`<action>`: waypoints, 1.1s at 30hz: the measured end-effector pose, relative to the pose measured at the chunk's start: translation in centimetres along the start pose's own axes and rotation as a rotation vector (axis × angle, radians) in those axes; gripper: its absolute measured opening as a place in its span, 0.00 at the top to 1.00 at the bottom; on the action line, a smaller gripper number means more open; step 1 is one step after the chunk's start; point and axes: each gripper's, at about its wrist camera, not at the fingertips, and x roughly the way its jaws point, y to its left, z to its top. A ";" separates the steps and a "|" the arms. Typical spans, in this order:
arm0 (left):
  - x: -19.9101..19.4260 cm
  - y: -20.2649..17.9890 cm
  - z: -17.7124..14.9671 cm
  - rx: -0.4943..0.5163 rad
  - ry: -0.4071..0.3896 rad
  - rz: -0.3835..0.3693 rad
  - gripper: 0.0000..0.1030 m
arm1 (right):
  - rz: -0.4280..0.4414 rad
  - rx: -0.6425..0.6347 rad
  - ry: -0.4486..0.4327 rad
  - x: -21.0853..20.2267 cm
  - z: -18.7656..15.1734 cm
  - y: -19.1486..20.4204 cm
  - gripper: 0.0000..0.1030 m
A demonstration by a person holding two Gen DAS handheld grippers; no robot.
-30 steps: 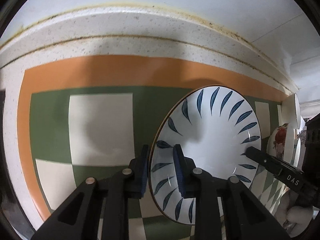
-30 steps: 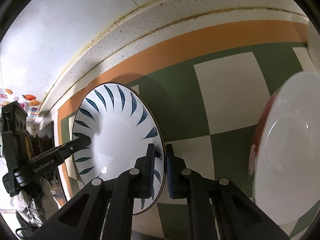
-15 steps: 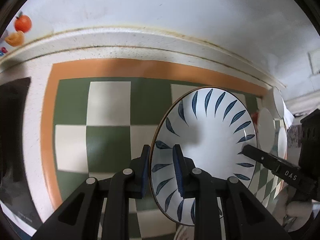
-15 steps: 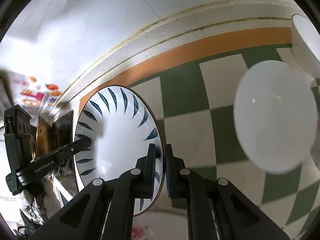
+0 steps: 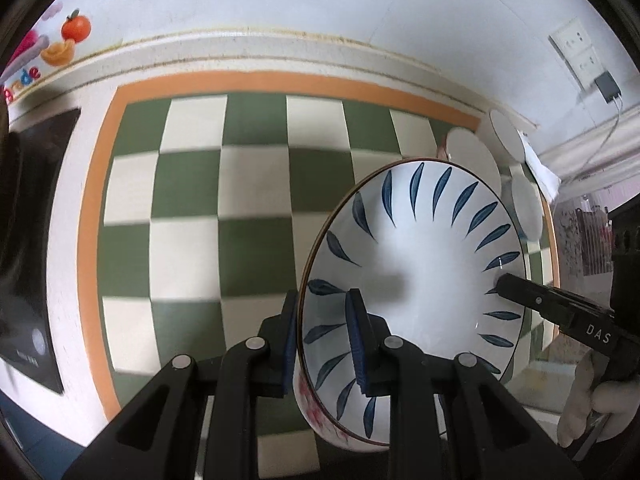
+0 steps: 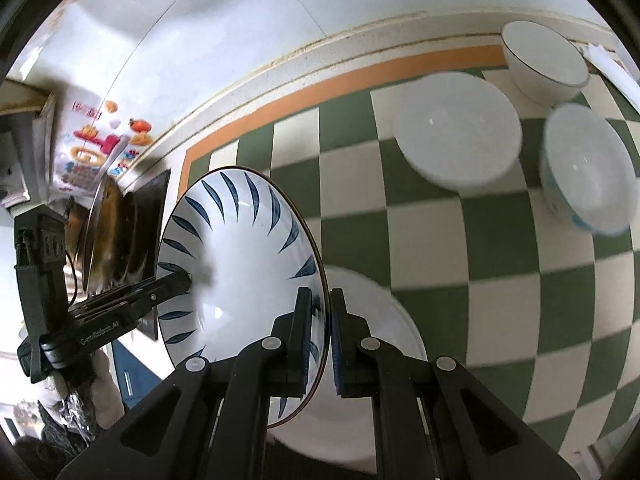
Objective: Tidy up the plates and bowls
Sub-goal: 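Carry the blue-striped plate with both tools and lower it onto the white plates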
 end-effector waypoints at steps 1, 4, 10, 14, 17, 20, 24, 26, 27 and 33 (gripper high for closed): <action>0.2 -0.1 -0.5 -0.001 0.006 -0.002 0.80 | -0.003 -0.001 0.004 -0.1 -0.7 -0.2 0.90; 1.0 -0.4 -2.1 -0.003 0.030 -0.002 0.80 | -0.003 0.003 0.023 0.3 -2.1 -0.8 0.90; 2.7 -0.7 -4.3 -0.011 0.069 0.008 0.80 | -0.006 0.016 0.062 2.0 -4.1 -2.5 0.90; 3.8 -1.0 -4.9 -0.014 0.092 0.020 0.80 | -0.007 0.023 0.086 3.2 -4.9 -3.5 0.90; 4.5 -1.3 -5.3 -0.012 0.105 0.024 0.80 | -0.008 0.029 0.098 3.7 -5.4 -4.3 0.90; 5.3 -1.5 -5.5 -0.013 0.122 0.026 0.80 | -0.017 0.034 0.103 4.1 -5.5 -5.0 0.90; 6.2 -1.6 -5.6 -0.010 0.134 0.031 0.80 | -0.021 0.042 0.103 4.6 -5.3 -5.4 0.90; 6.5 -1.7 -5.5 -0.011 0.140 0.035 0.79 | -0.024 0.044 0.107 4.9 -5.3 -5.7 0.90; 6.7 -1.7 -5.4 -0.010 0.142 0.037 0.79 | -0.024 0.046 0.108 5.0 -5.3 -5.9 0.90; 7.4 -1.8 -5.3 -0.030 0.159 0.049 0.79 | -0.027 0.037 0.128 6.0 -5.0 -6.2 0.90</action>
